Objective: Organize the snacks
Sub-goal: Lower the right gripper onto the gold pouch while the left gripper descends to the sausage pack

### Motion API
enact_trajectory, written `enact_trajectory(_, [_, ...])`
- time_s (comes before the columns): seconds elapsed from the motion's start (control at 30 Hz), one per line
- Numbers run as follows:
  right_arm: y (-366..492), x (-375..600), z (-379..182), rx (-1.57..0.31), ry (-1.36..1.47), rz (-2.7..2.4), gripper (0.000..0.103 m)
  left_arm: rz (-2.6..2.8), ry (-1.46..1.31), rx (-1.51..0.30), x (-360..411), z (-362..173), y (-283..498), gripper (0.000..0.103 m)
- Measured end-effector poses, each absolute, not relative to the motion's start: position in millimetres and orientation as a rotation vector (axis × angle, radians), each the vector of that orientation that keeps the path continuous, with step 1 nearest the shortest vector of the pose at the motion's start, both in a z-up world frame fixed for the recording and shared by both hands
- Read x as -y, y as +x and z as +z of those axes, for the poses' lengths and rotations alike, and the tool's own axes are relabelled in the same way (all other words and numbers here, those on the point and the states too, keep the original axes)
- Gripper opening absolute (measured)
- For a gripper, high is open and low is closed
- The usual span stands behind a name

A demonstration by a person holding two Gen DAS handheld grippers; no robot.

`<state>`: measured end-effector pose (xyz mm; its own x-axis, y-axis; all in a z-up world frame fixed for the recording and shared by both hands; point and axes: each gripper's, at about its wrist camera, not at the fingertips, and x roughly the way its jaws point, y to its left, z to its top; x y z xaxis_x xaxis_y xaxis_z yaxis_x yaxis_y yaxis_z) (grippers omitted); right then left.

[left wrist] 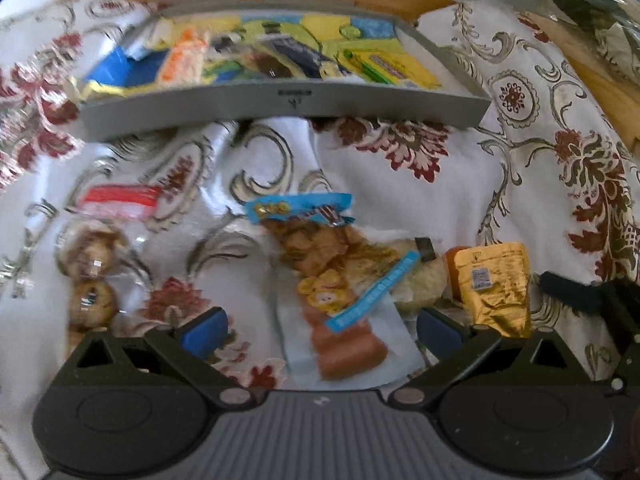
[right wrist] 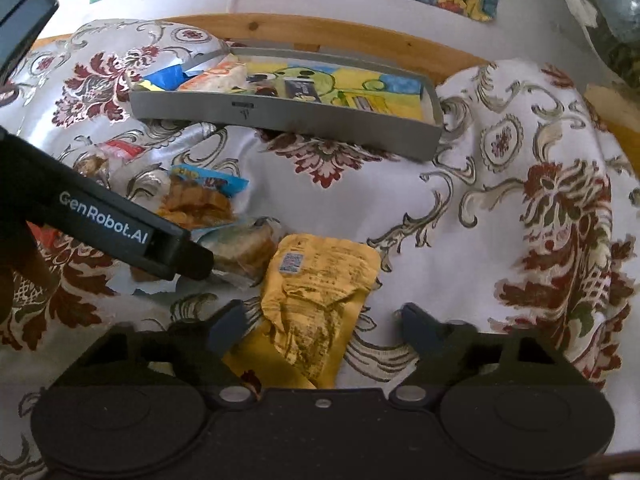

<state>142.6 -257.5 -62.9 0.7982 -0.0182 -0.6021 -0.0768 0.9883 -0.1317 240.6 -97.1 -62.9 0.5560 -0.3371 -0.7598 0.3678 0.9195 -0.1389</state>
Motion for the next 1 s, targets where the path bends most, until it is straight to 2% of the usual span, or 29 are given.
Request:
enact_trajectory(0.1, [144, 261, -63, -0.645, -0.131, 0.021, 0.075, -0.432, 0.029, -0.9, 97, -66, 242, 0.102])
enact_trajectory(0.23, [144, 262, -61, -0.632, -0.139, -0.002, 0.058, -0.469, 0.068, -0.895, 95, -67, 238, 0.095])
enact_trajectory(0.27, [144, 262, -61, -0.632, -0.141, -0.007, 0.056, -0.476, 0.069, -0.891, 94, -67, 237, 0.094])
enact_trajectory(0.4, [145, 262, -60, -0.639, -0.14, -0.006, 0.056, -0.484, 0.044, -0.912, 94, -63, 241, 0.086])
enact_trajectory(0.53, [144, 263, -60, -0.647, -0.133, -0.001, 0.057, -0.444, 0.04, -0.951, 101, -62, 248, 0.085])
enact_trajectory(0.7, [144, 262, -60, -0.651, -0.13, 0.007, 0.056, -0.427, 0.004, -0.981, 101, -62, 252, 0.073])
enact_trajectory(1.0, [139, 258, -54, -0.643, -0.123, 0.053, 0.038, -0.42, -0.035, -1.005, 95, -57, 246, 0.065])
